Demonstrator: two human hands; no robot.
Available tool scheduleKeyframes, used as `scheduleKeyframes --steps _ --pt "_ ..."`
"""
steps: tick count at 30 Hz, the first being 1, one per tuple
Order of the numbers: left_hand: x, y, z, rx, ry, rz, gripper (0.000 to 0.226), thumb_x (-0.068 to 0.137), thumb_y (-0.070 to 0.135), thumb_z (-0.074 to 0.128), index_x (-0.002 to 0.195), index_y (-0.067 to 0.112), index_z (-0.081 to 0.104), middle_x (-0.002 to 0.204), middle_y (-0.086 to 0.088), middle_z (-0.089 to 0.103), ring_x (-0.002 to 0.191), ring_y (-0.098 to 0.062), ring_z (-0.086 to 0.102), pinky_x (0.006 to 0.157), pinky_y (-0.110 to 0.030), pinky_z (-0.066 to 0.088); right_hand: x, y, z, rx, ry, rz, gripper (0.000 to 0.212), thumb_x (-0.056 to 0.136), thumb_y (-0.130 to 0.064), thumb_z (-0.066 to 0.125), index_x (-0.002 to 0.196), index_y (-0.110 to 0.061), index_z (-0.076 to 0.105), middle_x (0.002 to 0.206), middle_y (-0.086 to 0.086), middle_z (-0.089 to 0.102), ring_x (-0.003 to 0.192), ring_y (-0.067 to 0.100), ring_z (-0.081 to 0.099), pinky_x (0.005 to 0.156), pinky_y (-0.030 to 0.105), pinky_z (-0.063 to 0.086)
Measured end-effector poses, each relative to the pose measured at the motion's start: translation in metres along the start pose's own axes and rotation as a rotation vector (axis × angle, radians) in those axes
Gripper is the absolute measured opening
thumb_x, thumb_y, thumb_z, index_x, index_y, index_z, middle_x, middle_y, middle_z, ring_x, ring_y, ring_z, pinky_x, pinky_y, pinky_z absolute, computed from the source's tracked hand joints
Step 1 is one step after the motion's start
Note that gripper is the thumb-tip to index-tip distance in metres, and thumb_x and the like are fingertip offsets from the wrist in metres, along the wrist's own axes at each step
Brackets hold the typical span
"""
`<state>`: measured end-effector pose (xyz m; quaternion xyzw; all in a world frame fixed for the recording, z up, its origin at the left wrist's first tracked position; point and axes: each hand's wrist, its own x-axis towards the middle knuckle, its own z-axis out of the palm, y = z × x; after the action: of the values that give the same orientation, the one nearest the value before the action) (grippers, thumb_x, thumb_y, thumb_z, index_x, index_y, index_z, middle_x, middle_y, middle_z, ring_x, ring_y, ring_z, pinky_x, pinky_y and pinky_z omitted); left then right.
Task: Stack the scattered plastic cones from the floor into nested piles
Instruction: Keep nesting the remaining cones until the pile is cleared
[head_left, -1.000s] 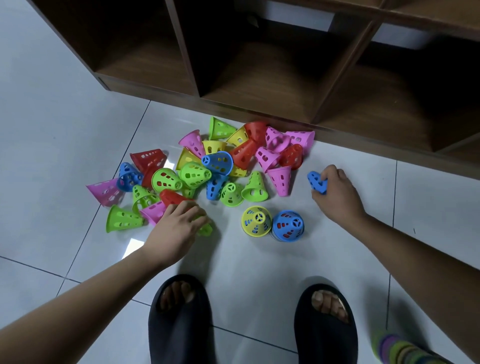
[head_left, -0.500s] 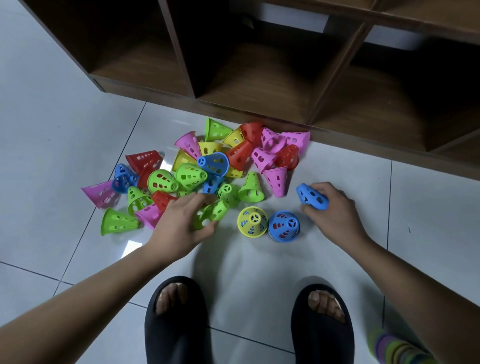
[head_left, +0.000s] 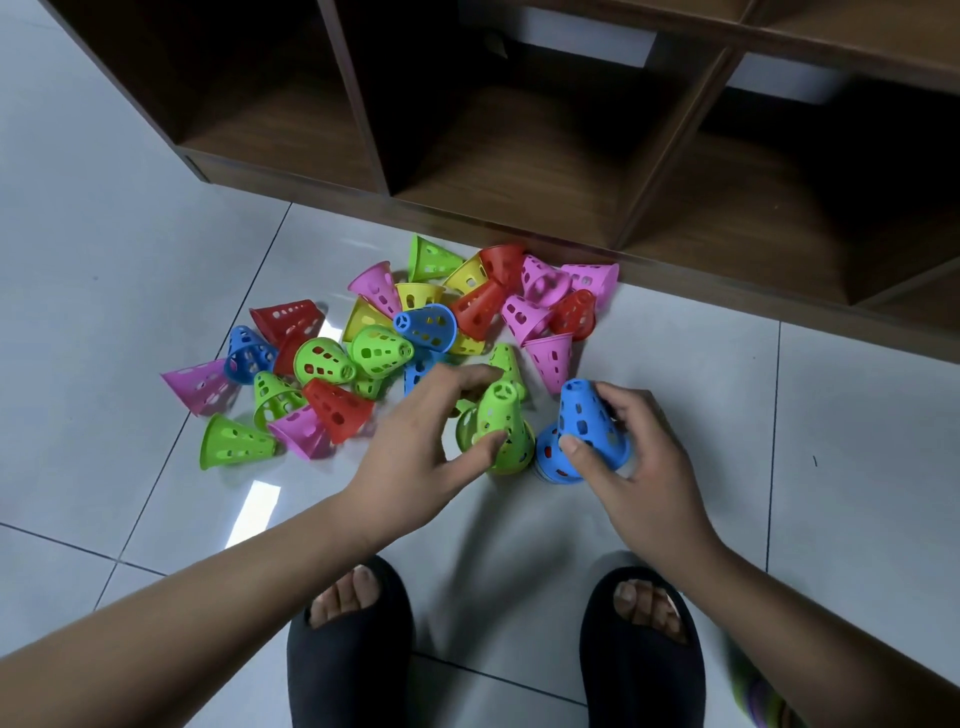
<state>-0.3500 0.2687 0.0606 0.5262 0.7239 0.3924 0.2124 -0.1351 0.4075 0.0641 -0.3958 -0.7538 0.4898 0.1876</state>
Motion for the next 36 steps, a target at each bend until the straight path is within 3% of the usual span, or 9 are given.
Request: scheduleKeyframes --steps 4,9,15,19,22,26,30,36 --pt "-0.004 -0.017 0.015 0.062 -0.097 0.026 0.042 0.098 0.03 0.077 0.136 0.023 0.059 0.125 0.01 0.059 0.114 -0.008 0.062 0.092 -0.034 0.055 -0.008 0.014 0.004 -0.1 -0.045 -0.032 0.045 0.088 -0.018 0.084 0.127 -0.025 0.062 0.123 -0.015 0.061 0.118 0.007 0.062 0.094 0.011 0.044" --pt "-0.009 -0.04 0.028 0.124 -0.173 0.037 0.033 0.099 0.031 0.073 0.129 0.025 0.06 0.123 0.009 0.059 0.105 -0.017 0.066 0.08 -0.043 0.057 -0.008 0.043 0.006 -0.17 -0.108 -0.019 0.048 0.087 -0.018 0.086 0.127 -0.027 0.061 0.125 -0.019 0.064 0.116 0.005 0.063 0.097 0.024 0.05" --pt "-0.004 -0.046 0.02 0.084 -0.189 0.034 0.036 0.097 0.04 0.073 0.127 0.024 0.064 0.121 0.012 0.061 0.108 -0.012 0.065 0.088 -0.039 0.056 0.003 0.046 0.011 -0.187 -0.184 -0.054 0.047 0.089 -0.023 0.084 0.129 -0.03 0.06 0.126 -0.019 0.062 0.117 0.008 0.063 0.097 0.03 0.052" --pt "-0.005 -0.049 0.003 0.071 -0.173 0.003 0.033 0.108 0.049 0.056 0.127 0.023 0.065 0.119 0.014 0.063 0.112 -0.004 0.063 0.093 -0.031 0.053 0.018 0.042 0.009 -0.179 -0.278 -0.105 0.048 0.086 -0.036 0.085 0.127 -0.03 0.061 0.125 -0.019 0.062 0.118 0.008 0.064 0.098 0.025 0.051" --pt "0.004 -0.057 -0.006 0.11 -0.124 -0.028 0.031 0.111 0.046 0.049 0.127 0.024 0.063 0.119 0.012 0.061 0.11 -0.008 0.062 0.09 -0.035 0.054 0.037 0.039 -0.002 -0.159 -0.218 -0.159 0.041 0.099 -0.048 0.064 0.13 -0.021 0.063 0.126 -0.013 0.064 0.116 0.006 0.065 0.098 0.025 0.052" --pt "0.021 -0.074 -0.009 0.231 -0.105 0.002 0.028 0.109 0.035 0.057 0.134 0.023 0.061 0.129 0.008 0.06 0.114 -0.018 0.062 0.087 -0.043 0.057 0.079 0.052 -0.009 -0.289 -0.15 -0.205 0.023 0.107 -0.029 0.059 0.128 -0.021 0.066 0.124 -0.009 0.062 0.114 0.011 0.063 0.094 0.036 0.055" --pt "0.031 -0.09 -0.004 0.36 -0.178 0.067 0.049 0.101 0.024 0.069 0.148 0.024 0.057 0.145 0.006 0.058 0.125 -0.023 0.059 0.095 -0.043 0.057 0.113 0.064 -0.006 -0.525 -0.217 -0.298 0.045 0.1 -0.011 0.062 0.143 -0.021 0.059 0.143 -0.009 0.054 0.125 0.021 0.055 0.106 0.044 0.05" --pt "0.023 -0.104 0.0 0.459 -0.226 0.061 0.047 0.094 0.035 0.076 0.138 0.024 0.062 0.136 0.004 0.063 0.112 -0.024 0.058 0.088 -0.041 0.056 0.127 0.075 0.009 -0.691 -0.272 -0.293 0.051 0.094 -0.029 0.073 0.142 -0.021 0.056 0.142 -0.001 0.047 0.12 0.03 0.056 0.096 0.05 0.055"
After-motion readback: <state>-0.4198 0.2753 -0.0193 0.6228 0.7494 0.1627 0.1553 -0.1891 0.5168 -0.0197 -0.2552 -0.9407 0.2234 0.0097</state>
